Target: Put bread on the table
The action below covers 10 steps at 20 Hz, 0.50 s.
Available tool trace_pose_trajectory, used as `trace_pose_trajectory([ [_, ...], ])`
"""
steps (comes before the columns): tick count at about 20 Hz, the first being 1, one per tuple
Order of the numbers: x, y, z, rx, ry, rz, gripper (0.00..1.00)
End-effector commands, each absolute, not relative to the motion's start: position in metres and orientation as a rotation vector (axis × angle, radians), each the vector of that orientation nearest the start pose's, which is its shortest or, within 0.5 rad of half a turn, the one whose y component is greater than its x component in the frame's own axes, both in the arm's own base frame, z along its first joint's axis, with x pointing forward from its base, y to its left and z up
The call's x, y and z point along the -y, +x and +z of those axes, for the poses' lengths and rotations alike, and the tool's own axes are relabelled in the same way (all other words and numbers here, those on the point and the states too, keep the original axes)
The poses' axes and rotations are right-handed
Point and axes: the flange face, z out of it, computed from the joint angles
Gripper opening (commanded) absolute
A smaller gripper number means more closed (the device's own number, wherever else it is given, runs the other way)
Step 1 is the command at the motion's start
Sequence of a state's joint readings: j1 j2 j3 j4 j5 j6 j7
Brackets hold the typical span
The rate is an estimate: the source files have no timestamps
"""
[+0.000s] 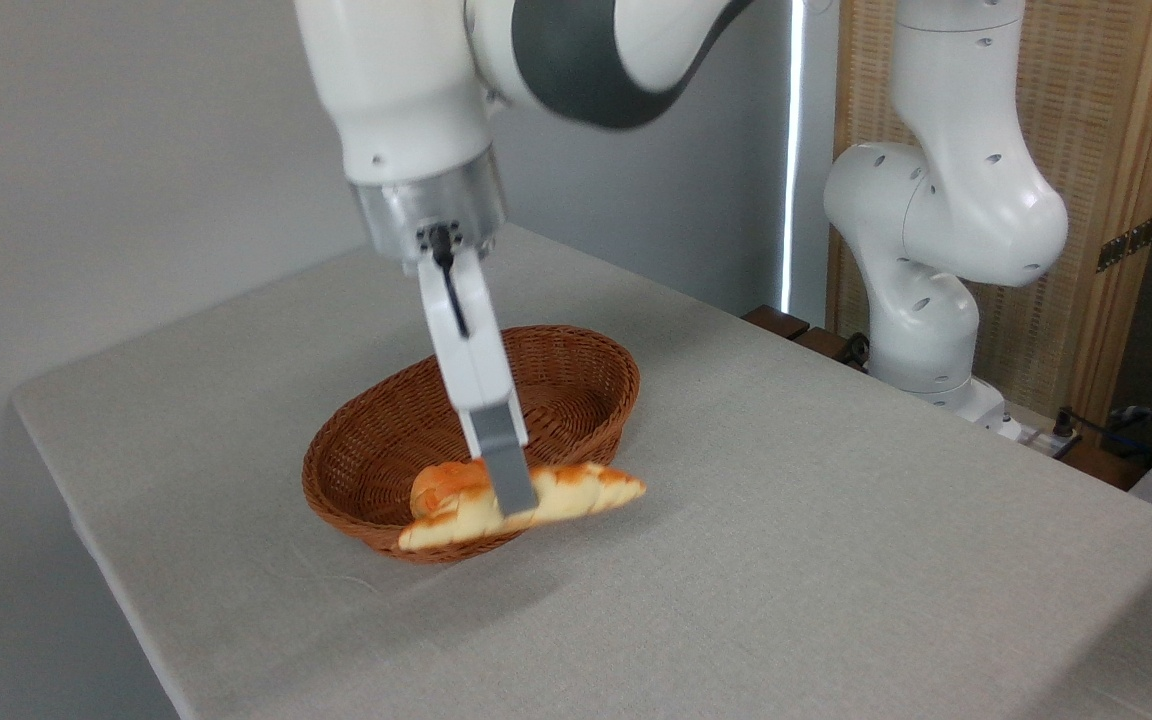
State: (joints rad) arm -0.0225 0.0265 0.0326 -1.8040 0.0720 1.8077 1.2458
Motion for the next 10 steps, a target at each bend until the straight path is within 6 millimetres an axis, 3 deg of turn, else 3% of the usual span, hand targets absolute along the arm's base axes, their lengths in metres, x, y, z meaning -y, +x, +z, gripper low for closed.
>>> trace_pose_trajectory([
  [1, -0.014, 0.570, 0.497, -1.829, -2.481, 0.079, 0.54],
  [6, -0.015, 0.572, 0.484, -1.839, -2.466, 0.066, 0.77],
  [10, -0.020, 0.572, 0.484, -1.842, -2.462, 0.066, 0.87],
])
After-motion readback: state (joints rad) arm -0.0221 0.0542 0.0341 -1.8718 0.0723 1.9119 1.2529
